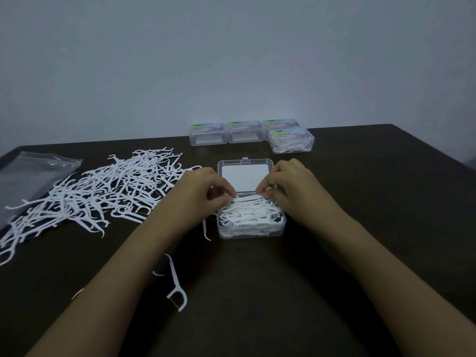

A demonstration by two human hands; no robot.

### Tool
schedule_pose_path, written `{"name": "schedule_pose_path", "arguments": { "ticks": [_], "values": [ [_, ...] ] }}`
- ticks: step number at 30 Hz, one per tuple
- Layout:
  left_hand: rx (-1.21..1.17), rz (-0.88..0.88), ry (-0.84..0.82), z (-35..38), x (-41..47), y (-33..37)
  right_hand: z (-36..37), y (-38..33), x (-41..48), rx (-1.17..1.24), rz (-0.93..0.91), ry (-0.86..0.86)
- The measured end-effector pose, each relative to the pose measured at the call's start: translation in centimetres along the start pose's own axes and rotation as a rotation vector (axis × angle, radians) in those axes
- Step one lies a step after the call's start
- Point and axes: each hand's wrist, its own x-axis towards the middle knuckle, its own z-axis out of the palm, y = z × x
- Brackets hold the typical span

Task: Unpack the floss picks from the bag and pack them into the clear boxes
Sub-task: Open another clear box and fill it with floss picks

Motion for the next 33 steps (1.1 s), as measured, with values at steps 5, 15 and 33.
{"name": "schedule_pose_path", "arguments": {
  "ticks": [5, 15, 33],
  "values": [
    [0.004, -0.001, -0.008, 0.0, 0.1, -0.1, -0.1, 0.2, 0.1, 0.028, -0.019, 0.013],
    [-0.088, -0.001, -0.217, 0.4, -0.2, -0.4, -1.3, 2.0, -0.2, 0.295, 0.119, -0.243],
    [0.210, -0.012, -0.215, 1.9, -1.1, 1.5, 2.7, 1.4, 0.3, 0.299, 0.246, 0.008]
  ]
}}
